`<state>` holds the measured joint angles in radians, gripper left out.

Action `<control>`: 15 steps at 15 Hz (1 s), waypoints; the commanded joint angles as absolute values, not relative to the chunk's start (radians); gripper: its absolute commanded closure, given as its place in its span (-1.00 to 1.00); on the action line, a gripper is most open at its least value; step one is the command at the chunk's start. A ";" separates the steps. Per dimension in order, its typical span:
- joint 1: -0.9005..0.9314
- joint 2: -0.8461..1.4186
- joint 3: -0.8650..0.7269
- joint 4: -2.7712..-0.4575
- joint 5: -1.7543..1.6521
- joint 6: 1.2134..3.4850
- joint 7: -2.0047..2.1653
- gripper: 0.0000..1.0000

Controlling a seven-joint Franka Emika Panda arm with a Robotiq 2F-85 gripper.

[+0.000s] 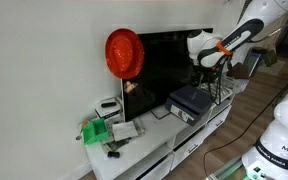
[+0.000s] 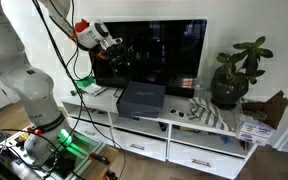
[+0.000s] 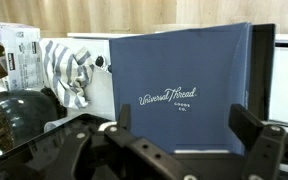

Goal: Pick up the shoe box lid and cover the shoe box with the shoe box lid firmly

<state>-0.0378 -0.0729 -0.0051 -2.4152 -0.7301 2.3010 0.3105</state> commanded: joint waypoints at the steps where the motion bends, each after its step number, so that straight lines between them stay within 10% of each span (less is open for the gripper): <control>1: -0.044 -0.048 -0.009 -2.385 -0.752 2.287 0.335 -1.00; 13: -0.216 0.349 -0.186 -2.035 -0.568 2.314 -0.038 -1.00; 14: -0.231 0.392 -0.193 -1.991 -0.525 2.313 -0.047 -0.50; 15: -0.242 0.438 -0.200 -1.949 -0.492 2.325 -0.044 -0.45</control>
<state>-0.2104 0.3071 -0.1850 -2.0838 -0.5931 2.3107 0.0065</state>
